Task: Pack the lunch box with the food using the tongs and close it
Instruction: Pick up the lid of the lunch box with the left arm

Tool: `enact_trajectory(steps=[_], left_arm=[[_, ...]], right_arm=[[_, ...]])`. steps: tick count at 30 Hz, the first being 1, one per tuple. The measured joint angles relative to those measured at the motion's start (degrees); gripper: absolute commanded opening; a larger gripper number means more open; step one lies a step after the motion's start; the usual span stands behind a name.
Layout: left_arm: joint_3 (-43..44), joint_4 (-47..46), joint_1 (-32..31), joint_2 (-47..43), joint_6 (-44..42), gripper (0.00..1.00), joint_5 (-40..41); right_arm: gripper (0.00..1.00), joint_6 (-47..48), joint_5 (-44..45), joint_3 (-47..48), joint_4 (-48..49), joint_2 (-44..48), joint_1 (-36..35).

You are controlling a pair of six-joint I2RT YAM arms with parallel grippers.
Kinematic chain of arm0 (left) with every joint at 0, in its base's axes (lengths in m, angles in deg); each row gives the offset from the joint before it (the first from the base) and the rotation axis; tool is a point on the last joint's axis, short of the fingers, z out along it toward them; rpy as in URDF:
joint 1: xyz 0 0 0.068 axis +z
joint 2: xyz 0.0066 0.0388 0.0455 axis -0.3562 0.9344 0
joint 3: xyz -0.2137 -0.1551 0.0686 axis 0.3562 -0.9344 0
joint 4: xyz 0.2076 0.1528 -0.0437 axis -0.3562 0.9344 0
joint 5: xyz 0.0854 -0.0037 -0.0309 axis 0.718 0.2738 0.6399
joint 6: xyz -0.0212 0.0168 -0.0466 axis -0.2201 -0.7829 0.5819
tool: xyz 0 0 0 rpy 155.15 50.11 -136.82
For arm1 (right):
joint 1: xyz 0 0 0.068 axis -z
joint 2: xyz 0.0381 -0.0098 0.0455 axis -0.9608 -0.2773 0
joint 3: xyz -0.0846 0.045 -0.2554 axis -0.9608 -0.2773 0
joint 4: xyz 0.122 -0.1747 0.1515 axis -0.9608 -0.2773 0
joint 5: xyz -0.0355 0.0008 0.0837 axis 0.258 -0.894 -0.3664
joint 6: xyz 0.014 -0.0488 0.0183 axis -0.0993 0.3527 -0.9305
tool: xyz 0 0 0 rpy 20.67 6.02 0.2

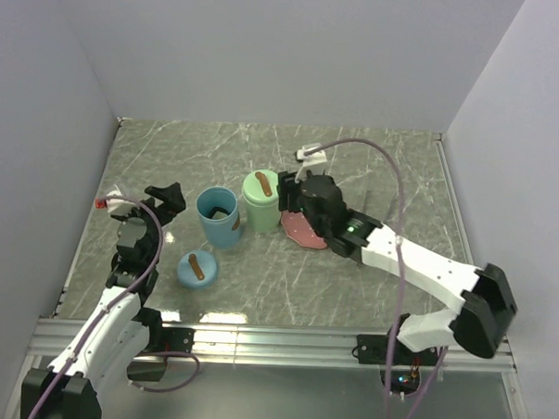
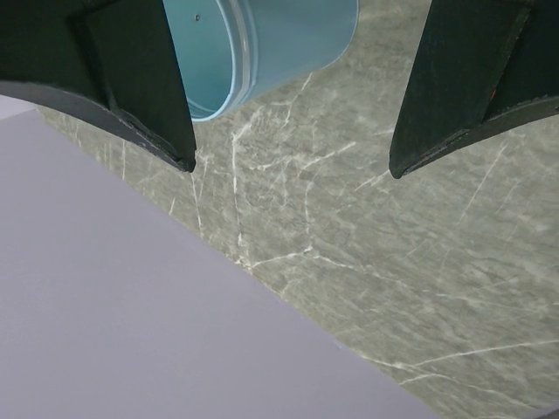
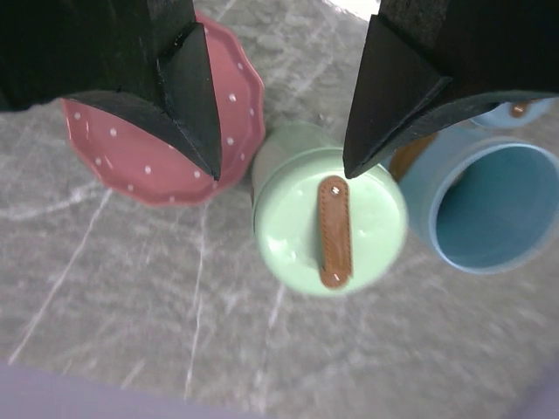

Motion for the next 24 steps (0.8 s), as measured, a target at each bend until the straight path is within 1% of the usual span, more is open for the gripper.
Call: enact_trajectory(steps=[4, 8, 15, 20, 22, 24], left_arm=[[-0.44, 3.26, -0.04, -2.32, 2.29, 0.97, 0.76], [-1.86, 8.46, -2.19, -4.26, 5.31, 0.93, 2.82], [-0.90, 25.88, -11.08, -8.48, 11.50, 0.90, 9.73], [2.08, 37.35, -14.34, -9.22, 15.13, 0.85, 11.52], [2.67, 40.74, -15.15, -9.22, 16.35, 0.82, 11.52], [2.89, 43.36, -15.74, -9.16, 17.42, 0.81, 11.34]], right_arm=[[0.65, 0.48, -0.24, -2.73, 5.11, 5.46, -0.15], [0.65, 0.57, -0.39, -4.22, 7.39, 6.69, -0.22], [0.65, 0.61, -1.66, -7.87, 8.98, 8.11, -0.24], [0.65, 0.76, -2.51, -9.68, 11.78, 9.75, -0.24], [0.65, 0.74, -2.95, -10.54, 12.90, 10.21, -0.24], [0.65, 0.61, -3.43, -11.54, 14.01, 10.47, -0.24]])
